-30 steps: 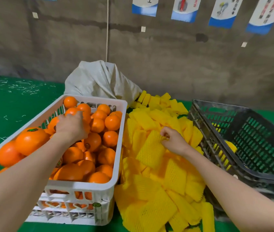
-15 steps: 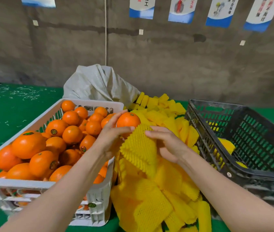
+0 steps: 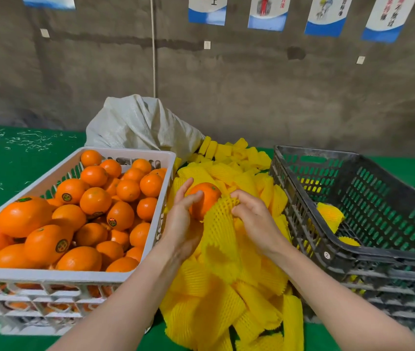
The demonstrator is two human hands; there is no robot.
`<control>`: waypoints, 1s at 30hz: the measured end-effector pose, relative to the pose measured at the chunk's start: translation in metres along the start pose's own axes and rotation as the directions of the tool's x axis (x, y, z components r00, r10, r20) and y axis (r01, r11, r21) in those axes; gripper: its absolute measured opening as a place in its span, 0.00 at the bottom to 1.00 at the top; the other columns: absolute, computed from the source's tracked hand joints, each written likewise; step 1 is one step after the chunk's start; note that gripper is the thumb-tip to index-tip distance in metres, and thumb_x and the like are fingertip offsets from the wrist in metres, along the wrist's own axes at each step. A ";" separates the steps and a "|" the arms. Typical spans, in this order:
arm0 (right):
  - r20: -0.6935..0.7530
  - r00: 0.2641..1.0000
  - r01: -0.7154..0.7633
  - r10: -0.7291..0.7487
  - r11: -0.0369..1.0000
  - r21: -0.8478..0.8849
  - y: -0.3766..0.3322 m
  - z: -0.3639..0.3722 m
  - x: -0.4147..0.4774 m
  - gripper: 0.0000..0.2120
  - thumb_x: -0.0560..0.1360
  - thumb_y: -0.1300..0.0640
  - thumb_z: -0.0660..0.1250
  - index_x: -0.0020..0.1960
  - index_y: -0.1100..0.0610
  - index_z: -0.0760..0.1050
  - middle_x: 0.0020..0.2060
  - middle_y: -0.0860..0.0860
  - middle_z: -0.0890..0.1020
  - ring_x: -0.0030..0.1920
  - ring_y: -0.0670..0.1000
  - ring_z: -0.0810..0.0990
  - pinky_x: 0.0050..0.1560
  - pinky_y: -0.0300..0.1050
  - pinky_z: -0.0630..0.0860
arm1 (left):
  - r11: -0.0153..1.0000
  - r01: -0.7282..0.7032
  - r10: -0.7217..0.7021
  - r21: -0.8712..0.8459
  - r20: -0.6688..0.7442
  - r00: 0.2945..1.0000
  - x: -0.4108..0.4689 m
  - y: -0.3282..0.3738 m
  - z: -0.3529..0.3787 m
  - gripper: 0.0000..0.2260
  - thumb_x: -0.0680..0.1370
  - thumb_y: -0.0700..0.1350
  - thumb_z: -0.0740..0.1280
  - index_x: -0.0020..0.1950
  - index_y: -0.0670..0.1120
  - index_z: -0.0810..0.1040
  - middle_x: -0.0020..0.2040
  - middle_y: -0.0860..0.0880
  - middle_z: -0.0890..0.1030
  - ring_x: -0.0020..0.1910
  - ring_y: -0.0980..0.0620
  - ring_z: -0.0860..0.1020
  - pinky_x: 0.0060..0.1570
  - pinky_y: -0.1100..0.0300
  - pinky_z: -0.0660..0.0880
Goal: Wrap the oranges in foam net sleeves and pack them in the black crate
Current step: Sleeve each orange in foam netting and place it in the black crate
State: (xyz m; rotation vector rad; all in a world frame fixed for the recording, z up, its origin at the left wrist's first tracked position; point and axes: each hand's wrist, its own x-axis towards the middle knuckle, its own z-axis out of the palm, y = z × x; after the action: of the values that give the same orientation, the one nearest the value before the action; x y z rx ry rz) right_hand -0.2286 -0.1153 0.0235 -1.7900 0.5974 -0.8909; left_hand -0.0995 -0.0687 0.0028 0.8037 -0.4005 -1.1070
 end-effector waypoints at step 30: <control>-0.435 0.867 0.145 -0.244 0.958 -0.248 0.028 0.005 -0.010 0.08 0.76 0.52 0.55 0.46 0.56 0.68 0.33 0.47 0.70 0.33 0.41 0.68 0.36 0.45 0.65 | 0.999 -0.035 0.033 0.041 0.069 0.997 -0.011 -0.048 0.023 0.33 0.68 0.56 0.67 0.70 0.43 0.67 0.62 0.39 0.78 0.60 0.42 0.78 0.64 0.44 0.72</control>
State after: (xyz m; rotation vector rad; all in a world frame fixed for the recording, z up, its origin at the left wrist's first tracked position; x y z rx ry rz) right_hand -0.2301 -0.1157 -0.0066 -1.8530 0.8458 -1.4676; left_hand -0.1491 -0.0771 -0.0166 0.7953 -0.4948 -1.0993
